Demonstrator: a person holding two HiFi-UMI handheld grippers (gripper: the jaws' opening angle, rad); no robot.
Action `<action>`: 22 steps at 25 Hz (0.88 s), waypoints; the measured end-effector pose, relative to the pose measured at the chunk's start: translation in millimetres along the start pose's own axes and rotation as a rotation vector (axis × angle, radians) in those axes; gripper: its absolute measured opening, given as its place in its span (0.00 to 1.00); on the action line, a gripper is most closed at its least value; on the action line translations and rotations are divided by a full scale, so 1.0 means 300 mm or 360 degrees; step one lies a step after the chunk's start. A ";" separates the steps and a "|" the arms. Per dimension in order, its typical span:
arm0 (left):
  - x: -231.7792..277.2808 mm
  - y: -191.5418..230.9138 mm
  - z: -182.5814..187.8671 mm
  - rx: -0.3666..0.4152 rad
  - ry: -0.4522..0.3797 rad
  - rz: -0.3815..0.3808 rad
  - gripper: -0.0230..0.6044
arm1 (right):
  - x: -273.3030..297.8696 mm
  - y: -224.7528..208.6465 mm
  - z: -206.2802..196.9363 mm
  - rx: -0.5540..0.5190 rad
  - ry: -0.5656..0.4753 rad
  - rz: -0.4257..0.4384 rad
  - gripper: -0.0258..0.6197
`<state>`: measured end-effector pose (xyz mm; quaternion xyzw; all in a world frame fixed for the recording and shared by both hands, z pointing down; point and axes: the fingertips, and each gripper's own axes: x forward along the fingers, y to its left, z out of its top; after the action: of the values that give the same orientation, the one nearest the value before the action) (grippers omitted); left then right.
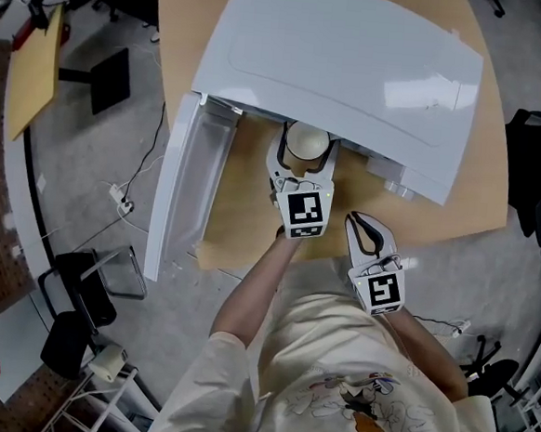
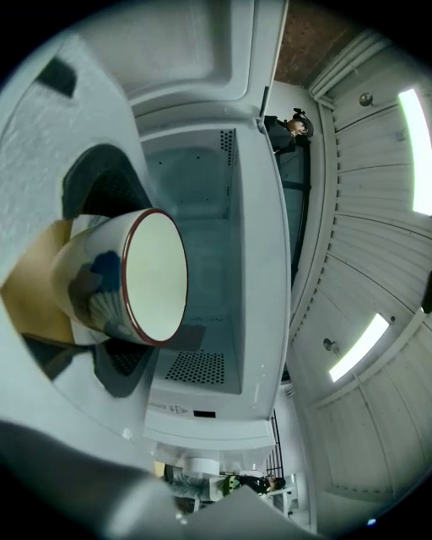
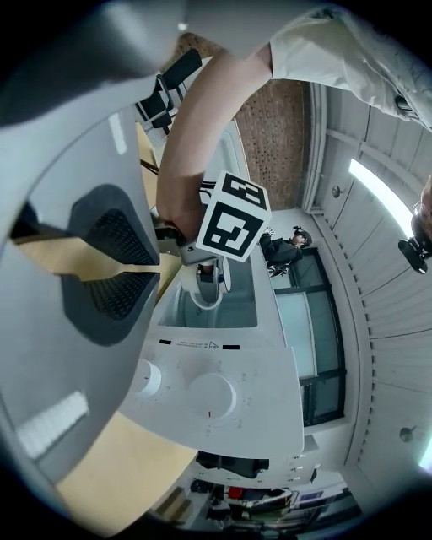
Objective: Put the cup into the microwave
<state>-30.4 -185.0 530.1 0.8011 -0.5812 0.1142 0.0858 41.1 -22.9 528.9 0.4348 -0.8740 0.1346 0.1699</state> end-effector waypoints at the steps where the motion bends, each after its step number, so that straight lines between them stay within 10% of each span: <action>1: 0.022 0.002 0.005 0.0008 -0.0001 -0.0020 0.67 | 0.000 0.000 0.004 0.0013 -0.0001 -0.0017 0.09; 22: 0.324 0.022 0.015 0.0103 -0.0075 -0.0184 0.67 | -0.028 -0.030 0.025 0.0133 -0.0012 -0.0324 0.09</action>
<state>-7.2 -276.9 553.4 0.8382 -0.5318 0.1089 0.0526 51.8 -25.2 519.5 0.5287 -0.8196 0.1511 0.1611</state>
